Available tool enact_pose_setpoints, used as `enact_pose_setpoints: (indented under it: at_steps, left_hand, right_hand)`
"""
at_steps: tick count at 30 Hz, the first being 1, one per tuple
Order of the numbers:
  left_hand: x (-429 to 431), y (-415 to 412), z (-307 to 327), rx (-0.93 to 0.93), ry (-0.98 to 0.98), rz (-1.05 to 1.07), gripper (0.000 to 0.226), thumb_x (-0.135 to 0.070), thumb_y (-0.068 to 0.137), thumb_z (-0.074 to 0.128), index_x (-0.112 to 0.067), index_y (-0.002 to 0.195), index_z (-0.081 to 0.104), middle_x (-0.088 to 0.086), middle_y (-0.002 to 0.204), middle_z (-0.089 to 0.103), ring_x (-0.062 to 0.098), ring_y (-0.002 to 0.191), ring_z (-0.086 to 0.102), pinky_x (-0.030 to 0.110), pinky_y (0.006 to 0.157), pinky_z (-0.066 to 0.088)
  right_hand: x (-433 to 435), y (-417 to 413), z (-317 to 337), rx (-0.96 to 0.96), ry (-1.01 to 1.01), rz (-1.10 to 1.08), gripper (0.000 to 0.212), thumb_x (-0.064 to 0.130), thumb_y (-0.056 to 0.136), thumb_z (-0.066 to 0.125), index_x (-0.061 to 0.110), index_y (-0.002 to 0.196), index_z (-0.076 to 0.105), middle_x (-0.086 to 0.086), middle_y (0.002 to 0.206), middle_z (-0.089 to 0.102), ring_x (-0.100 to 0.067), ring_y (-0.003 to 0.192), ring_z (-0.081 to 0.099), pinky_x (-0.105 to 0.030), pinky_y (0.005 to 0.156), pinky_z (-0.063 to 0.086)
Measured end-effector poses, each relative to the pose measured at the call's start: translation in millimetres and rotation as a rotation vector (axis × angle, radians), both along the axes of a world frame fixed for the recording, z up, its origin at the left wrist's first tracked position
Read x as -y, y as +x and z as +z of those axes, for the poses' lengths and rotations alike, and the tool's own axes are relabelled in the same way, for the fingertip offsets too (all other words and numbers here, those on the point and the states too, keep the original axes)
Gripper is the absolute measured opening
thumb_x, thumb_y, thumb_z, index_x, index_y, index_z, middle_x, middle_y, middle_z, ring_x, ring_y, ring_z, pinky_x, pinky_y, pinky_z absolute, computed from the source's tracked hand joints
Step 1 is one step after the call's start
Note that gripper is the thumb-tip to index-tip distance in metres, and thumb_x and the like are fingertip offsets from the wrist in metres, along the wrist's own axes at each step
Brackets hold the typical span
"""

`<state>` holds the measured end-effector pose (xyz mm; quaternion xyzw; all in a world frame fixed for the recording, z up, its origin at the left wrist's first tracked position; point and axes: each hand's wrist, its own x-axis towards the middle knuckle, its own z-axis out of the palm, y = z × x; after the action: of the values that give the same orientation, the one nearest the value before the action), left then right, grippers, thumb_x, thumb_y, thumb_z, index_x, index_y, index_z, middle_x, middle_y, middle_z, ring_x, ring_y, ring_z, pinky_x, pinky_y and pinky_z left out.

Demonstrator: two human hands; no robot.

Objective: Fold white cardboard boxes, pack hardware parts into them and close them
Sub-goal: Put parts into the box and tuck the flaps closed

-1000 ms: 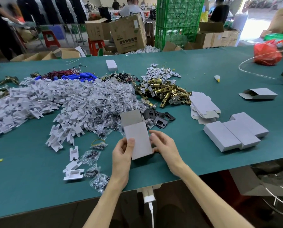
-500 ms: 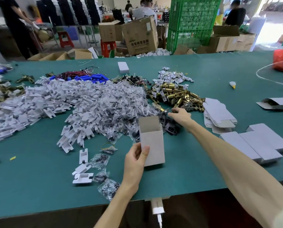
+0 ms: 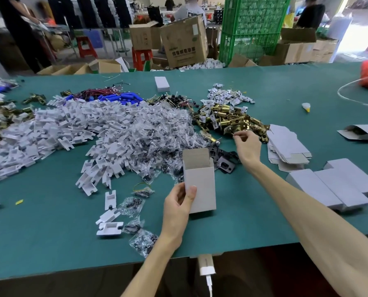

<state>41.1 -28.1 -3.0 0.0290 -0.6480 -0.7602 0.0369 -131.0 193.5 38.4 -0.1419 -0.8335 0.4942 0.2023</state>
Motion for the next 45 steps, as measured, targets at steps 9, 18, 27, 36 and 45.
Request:
enact_pose_setpoints:
  at_steps: [9,18,27,36,45]
  left_hand:
    - [-0.6,4.4,2.8,-0.010,-0.013,-0.009,0.044,-0.053,0.091,0.068,-0.017,0.116,0.069,-0.002,0.109,0.077,0.012,0.101,0.073,0.022,0.080,0.056]
    - [-0.4,0.1,0.5,0.004,-0.006,-0.011,0.034,-0.045,0.094,0.067,-0.018,0.114,0.070,-0.001,0.110,0.077,0.014,0.103,0.073,0.023,0.081,0.056]
    - [0.5,-1.0,-1.5,-0.002,0.014,-0.023,0.038,-0.048,0.093,0.069,-0.019,0.118,0.069,-0.002,0.112,0.077,0.014,0.104,0.072,0.024,0.082,0.057]
    - [3.1,3.2,3.2,-0.051,0.023,-0.066,0.038,-0.049,0.091,0.072,-0.024,0.119,0.071,-0.002,0.117,0.076,0.014,0.112,0.070,0.024,0.091,0.055]
    - [3.0,7.0,5.6,-0.042,0.032,-0.092,0.033,-0.034,0.096,0.068,-0.017,0.124,0.069,-0.001,0.118,0.076,0.015,0.112,0.071,0.023,0.089,0.055]
  right_hand:
    - [-11.2,0.4,3.8,0.228,-0.709,0.151,0.061,0.002,0.091,0.073,-0.005,0.142,0.040,-0.025,0.124,0.062,-0.029,0.100,0.072,-0.038,0.086,0.062]
    - [16.5,-35.7,6.9,0.272,-0.767,-0.019,0.017,0.010,0.093,0.073,0.007,0.093,0.056,-0.008,0.101,0.058,-0.014,0.071,0.057,-0.020,0.059,0.052]
    - [8.9,2.3,35.2,0.150,-0.697,0.130,0.017,-0.001,0.101,0.054,0.000,0.117,0.049,-0.019,0.105,0.070,-0.021,0.078,0.076,-0.027,0.065,0.061]
    - [13.2,109.9,105.9,-0.087,-0.085,0.621,0.016,0.016,0.106,0.051,0.013,0.101,0.066,0.002,0.070,0.068,-0.018,0.058,0.063,-0.026,0.050,0.052]
    - [38.4,143.1,136.8,-0.140,0.632,0.684,0.011,0.019,0.106,0.048,0.016,0.103,0.058,0.001,0.092,0.069,-0.012,0.072,0.062,-0.038,0.065,0.053]
